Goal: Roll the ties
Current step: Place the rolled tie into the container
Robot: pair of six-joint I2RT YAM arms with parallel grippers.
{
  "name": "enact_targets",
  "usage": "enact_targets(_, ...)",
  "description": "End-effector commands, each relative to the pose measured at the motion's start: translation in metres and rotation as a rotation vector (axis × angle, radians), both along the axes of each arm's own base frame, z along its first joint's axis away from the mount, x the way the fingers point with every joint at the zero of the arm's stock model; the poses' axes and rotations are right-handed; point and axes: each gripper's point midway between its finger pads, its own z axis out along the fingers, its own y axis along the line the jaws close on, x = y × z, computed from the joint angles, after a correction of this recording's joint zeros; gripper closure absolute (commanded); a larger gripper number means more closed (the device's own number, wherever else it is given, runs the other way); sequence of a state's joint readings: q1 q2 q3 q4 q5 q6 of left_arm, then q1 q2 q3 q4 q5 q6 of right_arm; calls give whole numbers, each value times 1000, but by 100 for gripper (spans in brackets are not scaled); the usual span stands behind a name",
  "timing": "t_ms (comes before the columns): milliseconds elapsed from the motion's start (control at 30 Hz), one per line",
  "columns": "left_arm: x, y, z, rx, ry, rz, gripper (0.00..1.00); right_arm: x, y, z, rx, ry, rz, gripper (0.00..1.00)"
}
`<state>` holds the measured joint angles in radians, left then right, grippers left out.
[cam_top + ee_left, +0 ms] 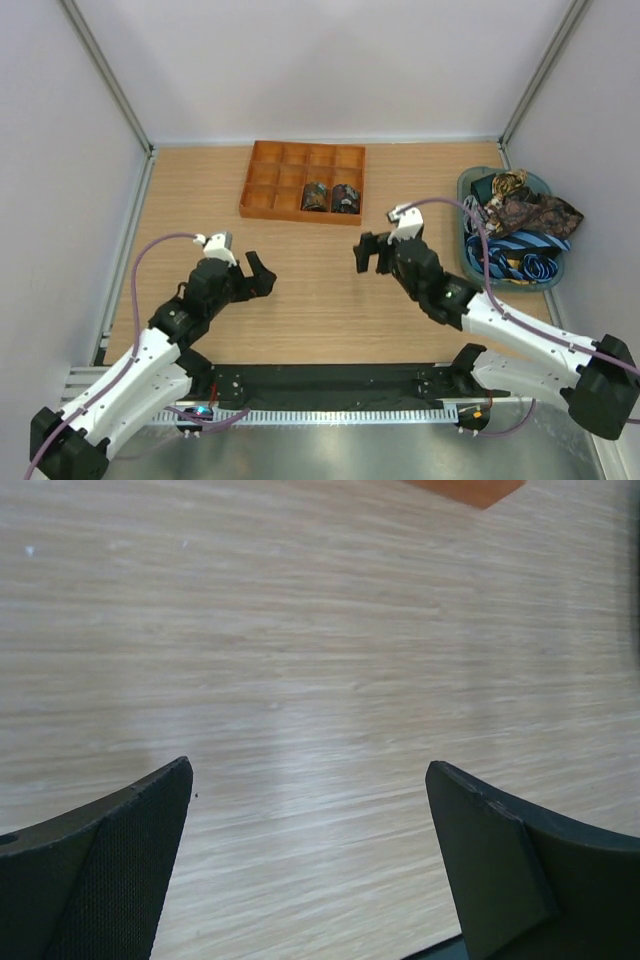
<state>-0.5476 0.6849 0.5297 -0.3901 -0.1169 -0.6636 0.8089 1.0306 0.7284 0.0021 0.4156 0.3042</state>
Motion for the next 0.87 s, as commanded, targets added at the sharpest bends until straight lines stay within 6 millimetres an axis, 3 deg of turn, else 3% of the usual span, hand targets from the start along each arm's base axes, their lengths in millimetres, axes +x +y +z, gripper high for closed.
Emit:
enact_targets(0, 24, -3, 5, -98, -179, 63, 0, -8, -21, -26, 49, -37, -68, 0)
enact_targets(33, 25, -2, -2, -86, -191, 57, 0, -16, -27, -50, 20, -9, -61, 0)
enact_targets(133, 26, -5, -22, -38, -250, -5, 0, -26, -32, -67, 15, -23, -25, 0)
enact_targets(267, 16, -23, -23, -53, -263, -138, 0, -23, -45, -63, 10, -52, -86, 0)
enact_targets(467, 3, -37, -22, -76, -288, -258, 0, -24, -43, -67, -35, -31, -64, 0)
enact_targets(833, -1, -41, -19, -107, -311, -286, 0, -27, -35, -69, -21, -30, -14, 0)
